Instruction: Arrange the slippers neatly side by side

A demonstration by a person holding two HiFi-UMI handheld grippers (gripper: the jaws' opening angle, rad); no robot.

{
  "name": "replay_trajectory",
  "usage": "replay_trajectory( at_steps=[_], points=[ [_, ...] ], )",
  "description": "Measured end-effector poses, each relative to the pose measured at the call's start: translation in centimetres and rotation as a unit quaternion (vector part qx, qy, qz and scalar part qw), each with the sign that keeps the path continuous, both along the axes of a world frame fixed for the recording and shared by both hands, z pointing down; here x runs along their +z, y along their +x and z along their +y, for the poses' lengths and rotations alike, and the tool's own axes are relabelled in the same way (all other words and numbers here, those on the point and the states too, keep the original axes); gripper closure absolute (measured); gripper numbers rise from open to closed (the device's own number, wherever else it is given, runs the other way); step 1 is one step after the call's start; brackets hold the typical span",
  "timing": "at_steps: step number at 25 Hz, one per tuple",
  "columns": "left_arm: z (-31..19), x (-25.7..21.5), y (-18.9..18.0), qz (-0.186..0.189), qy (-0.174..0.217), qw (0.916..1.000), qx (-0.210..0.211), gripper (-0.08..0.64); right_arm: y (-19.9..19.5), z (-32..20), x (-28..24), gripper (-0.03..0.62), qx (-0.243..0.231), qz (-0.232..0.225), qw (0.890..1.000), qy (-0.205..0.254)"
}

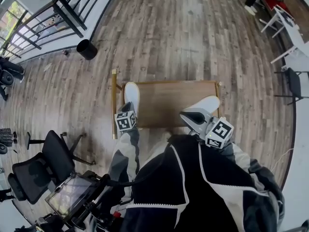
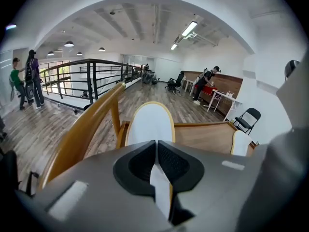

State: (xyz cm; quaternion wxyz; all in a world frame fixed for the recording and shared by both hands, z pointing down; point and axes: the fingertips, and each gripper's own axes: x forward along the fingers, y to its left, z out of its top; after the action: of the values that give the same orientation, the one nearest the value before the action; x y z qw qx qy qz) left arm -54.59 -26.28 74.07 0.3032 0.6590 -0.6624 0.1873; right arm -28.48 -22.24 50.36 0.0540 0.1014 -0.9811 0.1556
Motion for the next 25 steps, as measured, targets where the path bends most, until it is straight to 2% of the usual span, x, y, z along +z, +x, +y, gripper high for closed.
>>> replay_trajectory(
  at_steps=[5,12,16,18,22,25],
  points=[
    [-0.9,1.6,-0.6,-0.015,-0.039,0.9991,0.008,0.525,1.0,0.1,0.0,0.588,0.015,0.005,1.000,-0.001],
    [-1.1,2.5,-0.5,-0.017,-0.060,0.9978,0.023,0.525,1.5,0.2,-0.2,0.588,0.033,0.009,0.999,-0.004],
    [-1.4,2.3,-0.5,-0.022,-0.056,0.9980,0.019,0.506,1.7,0.3,-0.2,0.588,0.036,0.009,0.999,-0.004],
    [-1.6,2.0,-0.4,-0.023,-0.050,0.9982,0.022,0.436,1.8,0.3,-0.1,0.588,0.036,0.009,0.999,-0.004],
    [-1.9,1.4,-0.2,-0.027,-0.040,0.9983,0.032,0.430,1.4,0.2,0.0,0.588,0.031,0.007,0.999,-0.005],
    [-2.6,-0.2,1.1,-0.014,-0.009,0.9988,0.047,0.428,1.2,-0.2,0.3,0.588,0.030,0.003,1.000,-0.008]
  ],
)
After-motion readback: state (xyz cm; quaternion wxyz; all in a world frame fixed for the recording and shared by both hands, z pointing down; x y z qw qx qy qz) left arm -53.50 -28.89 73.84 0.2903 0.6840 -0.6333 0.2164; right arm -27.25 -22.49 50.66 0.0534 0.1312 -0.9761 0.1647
